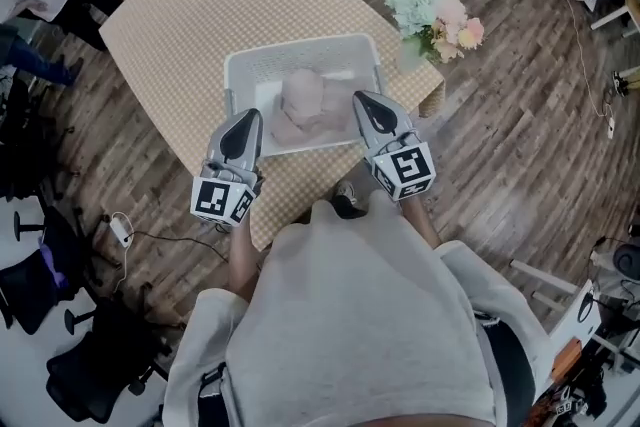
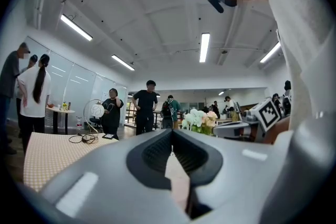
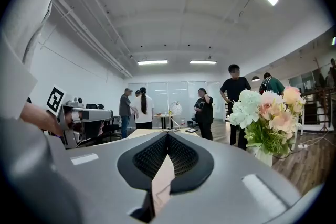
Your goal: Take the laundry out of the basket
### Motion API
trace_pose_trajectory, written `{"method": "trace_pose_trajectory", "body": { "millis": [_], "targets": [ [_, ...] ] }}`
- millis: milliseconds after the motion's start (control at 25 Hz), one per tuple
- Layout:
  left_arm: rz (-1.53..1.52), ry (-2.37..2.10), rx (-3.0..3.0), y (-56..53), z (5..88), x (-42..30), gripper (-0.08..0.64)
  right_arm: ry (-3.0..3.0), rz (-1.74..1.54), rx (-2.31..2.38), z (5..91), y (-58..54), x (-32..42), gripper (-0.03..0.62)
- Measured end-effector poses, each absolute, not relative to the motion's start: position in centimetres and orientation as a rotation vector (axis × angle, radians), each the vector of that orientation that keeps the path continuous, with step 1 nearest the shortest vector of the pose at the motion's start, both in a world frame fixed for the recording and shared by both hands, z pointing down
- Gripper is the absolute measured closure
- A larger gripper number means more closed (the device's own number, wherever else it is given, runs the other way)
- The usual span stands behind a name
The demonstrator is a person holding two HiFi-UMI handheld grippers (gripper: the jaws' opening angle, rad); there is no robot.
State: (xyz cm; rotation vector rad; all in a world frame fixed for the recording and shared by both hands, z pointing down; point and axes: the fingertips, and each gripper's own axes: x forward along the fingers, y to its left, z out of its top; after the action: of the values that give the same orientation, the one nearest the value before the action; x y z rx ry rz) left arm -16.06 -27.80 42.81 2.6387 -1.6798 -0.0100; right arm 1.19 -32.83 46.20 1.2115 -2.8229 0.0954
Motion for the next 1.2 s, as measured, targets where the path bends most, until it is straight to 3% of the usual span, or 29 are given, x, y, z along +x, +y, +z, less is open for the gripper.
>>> {"method": "trace_pose_trajectory", "body": {
  "millis": [640,760,960,1200],
  "targets": [
    [-0.041,-1.604,2.577,-28.6,45.5,-19.4,0.554,-2.649,0.140,1.219,49.9,-33.2,-1.0,0.594],
    [-0.060,-1.595,2.576,-28.6,45.5,-19.8,0.554,-2.538,-0.118,1.081,50.4,-33.1,-2.6,0.594],
    [-0.080,-1.577,2.583,-28.8,45.7,-19.8,0.554,-1.984,-0.858,0.512,55.7,-32.4,-5.5,0.594],
    [-0.112,-1.574,2.584,-28.6,45.4,-19.7,0.554,-1.912,-0.812,0.306,58.5,-32.6,-6.7,0.594]
  ]
}}
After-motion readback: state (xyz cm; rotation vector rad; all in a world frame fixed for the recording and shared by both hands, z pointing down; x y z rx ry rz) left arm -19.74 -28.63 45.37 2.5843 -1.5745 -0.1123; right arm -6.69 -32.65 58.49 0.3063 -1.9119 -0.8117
